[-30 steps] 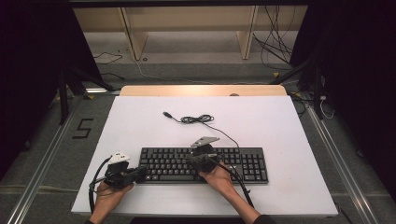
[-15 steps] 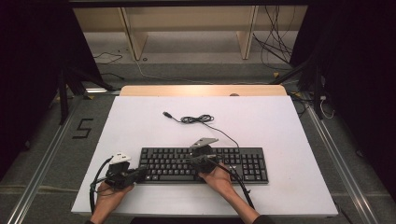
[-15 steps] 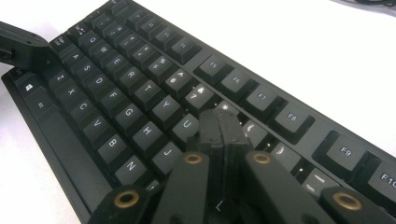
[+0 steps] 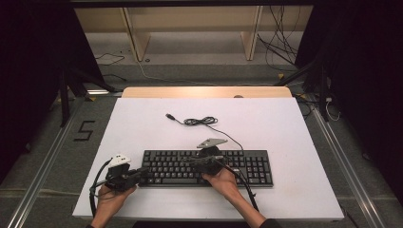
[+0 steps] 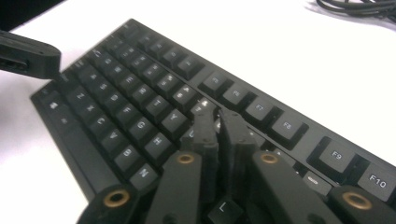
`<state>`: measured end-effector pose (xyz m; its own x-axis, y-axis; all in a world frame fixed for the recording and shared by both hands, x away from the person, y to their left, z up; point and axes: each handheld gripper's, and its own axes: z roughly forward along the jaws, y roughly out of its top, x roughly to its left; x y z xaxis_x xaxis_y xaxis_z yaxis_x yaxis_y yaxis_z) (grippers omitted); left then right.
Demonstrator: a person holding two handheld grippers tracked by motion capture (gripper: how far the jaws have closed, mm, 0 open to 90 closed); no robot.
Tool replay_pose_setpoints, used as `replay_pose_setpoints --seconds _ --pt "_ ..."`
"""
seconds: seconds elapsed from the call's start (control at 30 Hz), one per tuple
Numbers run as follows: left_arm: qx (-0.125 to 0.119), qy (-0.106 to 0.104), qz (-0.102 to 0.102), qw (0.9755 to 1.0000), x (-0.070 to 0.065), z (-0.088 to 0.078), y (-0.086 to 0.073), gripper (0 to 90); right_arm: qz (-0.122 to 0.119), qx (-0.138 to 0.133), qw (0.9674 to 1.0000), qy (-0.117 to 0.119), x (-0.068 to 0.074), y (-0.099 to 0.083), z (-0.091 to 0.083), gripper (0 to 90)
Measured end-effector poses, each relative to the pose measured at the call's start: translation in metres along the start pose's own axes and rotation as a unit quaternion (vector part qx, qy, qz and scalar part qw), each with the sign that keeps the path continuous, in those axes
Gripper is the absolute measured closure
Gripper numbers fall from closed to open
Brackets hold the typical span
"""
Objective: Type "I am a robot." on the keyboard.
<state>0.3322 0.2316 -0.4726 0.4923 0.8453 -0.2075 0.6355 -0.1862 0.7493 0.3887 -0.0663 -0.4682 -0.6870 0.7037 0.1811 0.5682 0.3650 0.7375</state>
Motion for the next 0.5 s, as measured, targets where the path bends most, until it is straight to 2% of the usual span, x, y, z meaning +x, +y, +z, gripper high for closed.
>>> replay_pose_setpoints --seconds 0.07,0.2,0.23,0.27,0.33,0.37,0.5 --pt "-0.006 -0.002 -0.001 1.0 -0.001 -0.001 0.0 83.5 0.0 -0.002 1.0 0.003 0.0 0.0 -0.001 83.8" --pt "-0.02 -0.013 -0.004 0.9997 -0.002 -0.003 0.001 72.1 -0.001 -0.011 0.9998 0.016 0.002 0.001 -0.005 74.4" --pt "-0.023 -0.014 -0.004 0.9996 -0.002 -0.004 0.002 72.1 -0.001 -0.011 0.9998 0.016 0.002 0.001 -0.005 74.4" --pt "-0.027 -0.013 -0.01 0.9995 -0.003 -0.004 0.002 66.3 -0.002 -0.016 0.9997 0.021 0.002 0.001 -0.007 69.4" --pt "-0.031 -0.021 -0.008 0.9993 -0.003 -0.005 0.002 64.4 -0.003 -0.019 0.9995 0.026 0.003 0.001 -0.009 63.4" --pt "-0.035 -0.024 -0.008 0.9991 -0.004 -0.005 0.002 64.4 -0.003 -0.019 0.9995 0.026 0.003 0.001 -0.009 63.4" --pt "-0.045 -0.031 -0.008 0.9985 -0.006 -0.006 0.003 53.9 -0.005 -0.022 0.999 0.039 0.004 0.002 -0.013 54.2"
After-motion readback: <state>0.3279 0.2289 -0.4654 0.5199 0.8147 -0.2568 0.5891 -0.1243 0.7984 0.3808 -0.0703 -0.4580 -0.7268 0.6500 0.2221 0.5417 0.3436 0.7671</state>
